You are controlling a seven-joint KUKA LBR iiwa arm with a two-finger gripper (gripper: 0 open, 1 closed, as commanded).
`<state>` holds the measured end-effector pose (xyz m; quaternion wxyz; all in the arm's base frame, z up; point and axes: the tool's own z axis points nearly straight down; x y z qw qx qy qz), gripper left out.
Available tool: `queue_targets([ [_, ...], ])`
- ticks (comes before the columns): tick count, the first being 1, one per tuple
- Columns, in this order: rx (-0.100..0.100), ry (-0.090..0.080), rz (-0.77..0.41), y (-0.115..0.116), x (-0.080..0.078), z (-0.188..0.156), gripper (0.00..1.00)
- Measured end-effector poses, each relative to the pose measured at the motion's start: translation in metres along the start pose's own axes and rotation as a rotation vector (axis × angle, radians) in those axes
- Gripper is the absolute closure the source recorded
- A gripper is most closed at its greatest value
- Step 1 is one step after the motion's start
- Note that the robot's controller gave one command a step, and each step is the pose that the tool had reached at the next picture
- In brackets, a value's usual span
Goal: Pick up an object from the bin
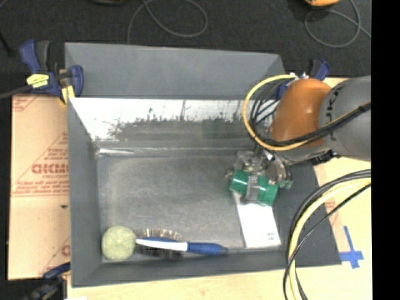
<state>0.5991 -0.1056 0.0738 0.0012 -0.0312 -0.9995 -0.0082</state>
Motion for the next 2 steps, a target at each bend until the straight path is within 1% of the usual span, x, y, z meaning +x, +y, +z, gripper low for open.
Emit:
queue_targets([
  [1,0.001,0.002,0.0,0.002,0.001,-0.008,1.0],
  [2,0.007,0.005,-0.001,0.0,0.003,-0.029,1.0],
])
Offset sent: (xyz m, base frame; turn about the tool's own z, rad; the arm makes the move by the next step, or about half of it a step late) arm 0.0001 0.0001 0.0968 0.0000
